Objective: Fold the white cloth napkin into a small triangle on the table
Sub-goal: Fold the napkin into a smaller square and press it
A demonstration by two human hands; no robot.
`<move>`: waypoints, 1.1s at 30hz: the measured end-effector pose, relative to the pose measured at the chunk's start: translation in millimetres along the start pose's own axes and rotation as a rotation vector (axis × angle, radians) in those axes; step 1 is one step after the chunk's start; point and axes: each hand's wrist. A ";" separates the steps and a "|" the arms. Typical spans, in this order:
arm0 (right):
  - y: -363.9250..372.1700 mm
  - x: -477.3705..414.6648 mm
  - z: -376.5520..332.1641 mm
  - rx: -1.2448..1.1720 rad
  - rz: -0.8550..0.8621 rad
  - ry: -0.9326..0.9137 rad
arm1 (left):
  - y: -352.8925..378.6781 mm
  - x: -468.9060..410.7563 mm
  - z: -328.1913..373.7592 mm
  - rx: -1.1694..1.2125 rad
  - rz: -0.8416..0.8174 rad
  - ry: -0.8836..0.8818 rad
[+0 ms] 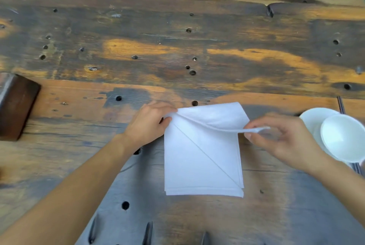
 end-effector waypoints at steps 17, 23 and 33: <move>78.0 87.9 65.3 0.335 0.163 -0.199 | 34.4 27.6 -14.3 -0.190 0.299 0.232; 83.5 97.9 76.3 0.483 0.198 -0.219 | 36.1 31.8 -16.0 -0.240 0.309 0.261; 106.4 125.3 38.1 0.497 0.109 -0.140 | 43.5 50.0 -5.7 -0.319 0.143 0.341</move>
Point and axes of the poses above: each hand's wrist, its own x-axis away from the middle knuckle, its own y-axis out of the palm, z = x × y, and after that the axes turned 11 degrees about y, right-handed
